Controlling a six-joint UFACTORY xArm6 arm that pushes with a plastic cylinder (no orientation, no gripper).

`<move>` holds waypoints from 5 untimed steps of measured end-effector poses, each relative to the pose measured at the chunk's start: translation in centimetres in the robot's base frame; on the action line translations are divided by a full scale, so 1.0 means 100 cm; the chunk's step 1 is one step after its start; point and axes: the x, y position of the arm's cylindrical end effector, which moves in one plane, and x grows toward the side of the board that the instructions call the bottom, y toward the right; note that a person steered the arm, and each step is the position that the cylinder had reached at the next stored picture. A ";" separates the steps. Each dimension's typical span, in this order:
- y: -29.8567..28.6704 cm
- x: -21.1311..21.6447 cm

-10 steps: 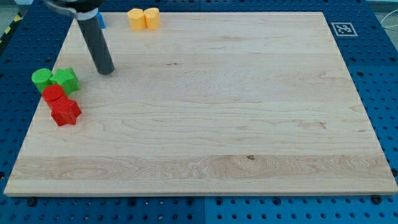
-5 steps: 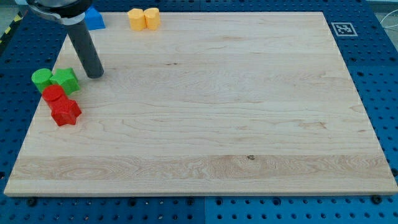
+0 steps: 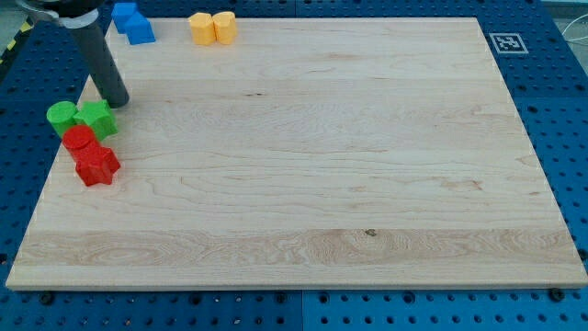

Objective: Push green star along with red circle towards bottom left

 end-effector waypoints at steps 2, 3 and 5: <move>-0.007 0.008; -0.007 0.020; -0.007 0.041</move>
